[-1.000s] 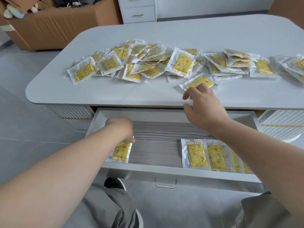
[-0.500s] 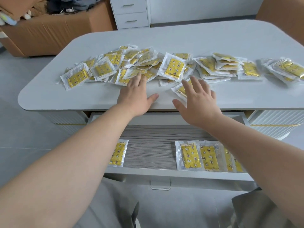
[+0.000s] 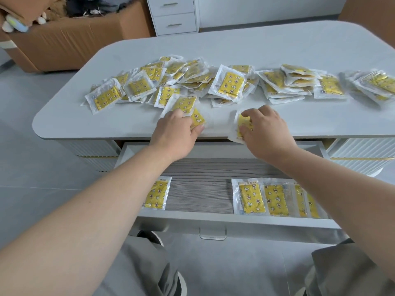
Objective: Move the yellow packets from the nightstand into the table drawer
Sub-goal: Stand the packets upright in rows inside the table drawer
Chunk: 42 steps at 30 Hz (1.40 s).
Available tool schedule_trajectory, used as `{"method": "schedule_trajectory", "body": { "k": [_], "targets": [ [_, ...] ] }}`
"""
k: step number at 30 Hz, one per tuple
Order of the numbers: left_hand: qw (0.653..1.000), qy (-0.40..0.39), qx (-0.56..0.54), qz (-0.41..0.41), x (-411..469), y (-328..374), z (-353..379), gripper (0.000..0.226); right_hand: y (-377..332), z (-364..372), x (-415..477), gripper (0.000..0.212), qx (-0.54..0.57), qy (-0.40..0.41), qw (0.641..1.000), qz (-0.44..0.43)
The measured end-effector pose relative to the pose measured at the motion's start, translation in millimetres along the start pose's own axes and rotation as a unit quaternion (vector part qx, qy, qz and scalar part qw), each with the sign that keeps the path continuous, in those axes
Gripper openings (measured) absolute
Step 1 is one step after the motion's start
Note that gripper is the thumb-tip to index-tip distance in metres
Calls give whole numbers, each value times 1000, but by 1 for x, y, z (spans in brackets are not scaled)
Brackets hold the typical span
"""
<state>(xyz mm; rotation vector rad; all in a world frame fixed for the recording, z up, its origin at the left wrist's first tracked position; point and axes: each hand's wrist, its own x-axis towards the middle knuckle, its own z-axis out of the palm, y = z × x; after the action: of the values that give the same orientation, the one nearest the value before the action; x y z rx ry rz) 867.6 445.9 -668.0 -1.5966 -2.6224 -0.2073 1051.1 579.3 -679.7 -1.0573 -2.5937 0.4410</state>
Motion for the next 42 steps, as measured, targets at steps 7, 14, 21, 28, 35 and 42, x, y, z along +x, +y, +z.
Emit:
{"method": "schedule_trajectory", "body": {
  "k": [7,14,21,28,35,42],
  "targets": [
    [997,35,-71,-12,-8,-7,3,28,-2,-1,0,73,-21,-63,997,49],
    [995,38,-93,-28,-8,-4,0,12,-6,0,-8,78,-5,-48,998,33],
    [986,3,-158,-50,-6,-10,0,38,-9,-5,-10,62,-35,-36,999,1],
    [994,-45,-99,-25,-12,-16,-5,66,-20,-7,-12,55,58,-129,989,-35],
    [988,-52,-141,41,-22,-9,-10,18,-18,12,-19,27,97,-321,942,-28],
    [941,-332,-59,4,-35,-20,17,21,-16,23,-21,25,79,-372,924,-27]
  ]
}}
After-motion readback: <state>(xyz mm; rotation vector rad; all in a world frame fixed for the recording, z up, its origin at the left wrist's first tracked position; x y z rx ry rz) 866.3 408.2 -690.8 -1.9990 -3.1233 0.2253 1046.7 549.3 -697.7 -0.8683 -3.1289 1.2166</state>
